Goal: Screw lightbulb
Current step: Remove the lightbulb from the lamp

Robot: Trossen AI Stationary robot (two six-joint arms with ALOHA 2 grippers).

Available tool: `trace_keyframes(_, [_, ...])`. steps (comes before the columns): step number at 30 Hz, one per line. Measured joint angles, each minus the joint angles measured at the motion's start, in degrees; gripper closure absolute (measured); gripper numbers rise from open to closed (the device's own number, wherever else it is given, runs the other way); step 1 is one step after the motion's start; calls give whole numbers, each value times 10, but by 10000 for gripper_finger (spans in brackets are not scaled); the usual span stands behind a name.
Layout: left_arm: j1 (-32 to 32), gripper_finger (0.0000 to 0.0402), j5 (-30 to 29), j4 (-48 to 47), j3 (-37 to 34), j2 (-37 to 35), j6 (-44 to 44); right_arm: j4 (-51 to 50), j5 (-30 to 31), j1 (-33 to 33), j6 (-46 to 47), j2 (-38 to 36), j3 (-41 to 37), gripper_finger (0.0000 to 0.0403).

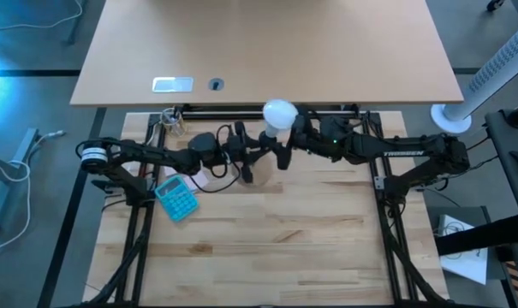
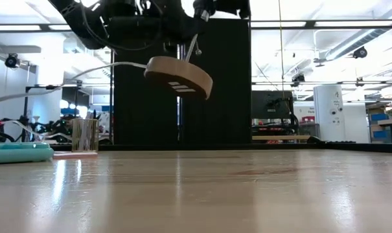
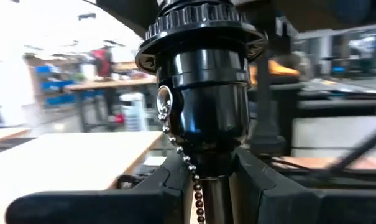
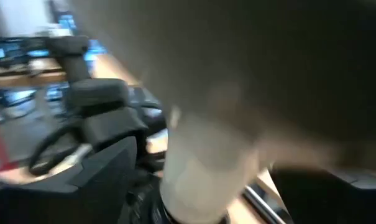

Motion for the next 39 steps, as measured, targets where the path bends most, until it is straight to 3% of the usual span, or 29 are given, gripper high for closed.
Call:
trace_keyframes(6, [2, 341, -83, 25, -2, 1, 22, 19, 86, 0, 60, 0, 0, 60])
trace_keyframes(17, [20, 341, -91, 31, -1, 2, 28, 64, 168, 0, 104, 0, 0, 59])
trace_keyframes(39, [21, 341, -93, 20, -5, 2, 36, 125, 158, -8, 133, 42, 1, 59])
